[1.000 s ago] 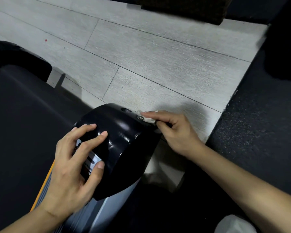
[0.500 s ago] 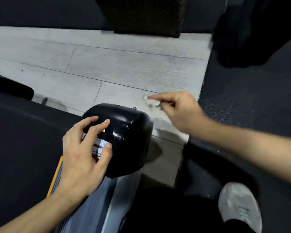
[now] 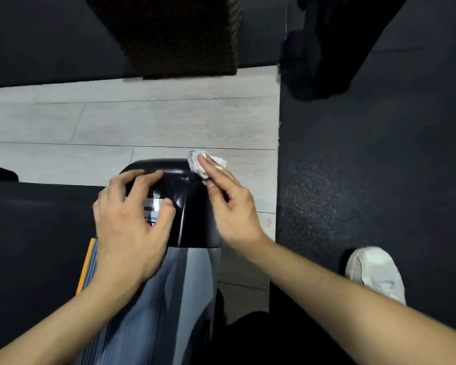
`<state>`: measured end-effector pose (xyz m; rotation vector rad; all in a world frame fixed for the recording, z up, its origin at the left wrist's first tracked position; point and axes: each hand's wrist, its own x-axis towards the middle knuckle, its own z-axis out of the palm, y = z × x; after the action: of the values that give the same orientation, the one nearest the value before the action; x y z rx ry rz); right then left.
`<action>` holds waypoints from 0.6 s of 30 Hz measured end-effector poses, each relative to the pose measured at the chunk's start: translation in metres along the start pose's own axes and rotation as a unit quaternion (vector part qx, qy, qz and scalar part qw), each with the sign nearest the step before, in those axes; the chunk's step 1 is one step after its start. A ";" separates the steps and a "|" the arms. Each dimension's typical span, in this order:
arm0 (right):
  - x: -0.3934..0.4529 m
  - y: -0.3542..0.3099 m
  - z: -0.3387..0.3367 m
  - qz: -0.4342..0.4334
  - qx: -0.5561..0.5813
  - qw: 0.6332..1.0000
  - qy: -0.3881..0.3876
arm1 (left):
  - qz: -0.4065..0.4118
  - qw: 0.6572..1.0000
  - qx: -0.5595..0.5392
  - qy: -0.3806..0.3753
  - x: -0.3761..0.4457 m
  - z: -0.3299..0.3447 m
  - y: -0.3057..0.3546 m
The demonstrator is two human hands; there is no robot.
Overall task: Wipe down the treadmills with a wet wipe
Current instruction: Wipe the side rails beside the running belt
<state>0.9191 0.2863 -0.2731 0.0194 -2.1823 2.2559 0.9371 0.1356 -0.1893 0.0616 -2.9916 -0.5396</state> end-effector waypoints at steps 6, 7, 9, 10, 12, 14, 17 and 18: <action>-0.003 0.048 0.017 0.224 0.086 0.965 0.109 | 0.004 1.000 0.002 0.002 0.000 0.000 -0.001; -0.001 0.051 0.017 0.255 0.102 0.954 0.123 | 0.005 1.000 0.001 0.003 0.000 0.000 0.000; 0.000 0.038 0.020 0.239 0.138 0.951 0.141 | 0.004 1.000 0.001 0.009 0.000 0.000 0.000; -0.005 0.026 0.022 0.189 0.146 0.961 0.139 | 0.003 1.000 0.003 0.012 0.000 0.001 0.000; -0.021 0.004 0.026 0.054 0.133 0.984 0.102 | 0.003 1.000 0.008 0.017 0.001 0.003 -0.001; -0.030 0.001 0.027 -0.037 0.106 0.992 0.060 | 0.005 1.000 0.013 0.021 0.001 0.004 0.000; -0.027 0.031 0.026 0.067 0.091 0.989 0.098 | 0.002 1.000 0.014 0.020 0.001 0.005 0.000; -0.026 0.042 0.027 0.125 0.088 0.982 0.114 | 0.002 1.000 0.015 0.020 0.001 0.005 0.000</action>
<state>0.9449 0.2584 -0.3142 -0.5142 -1.9588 2.4278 0.9361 0.1370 -0.1935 0.0694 -2.9596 -0.4886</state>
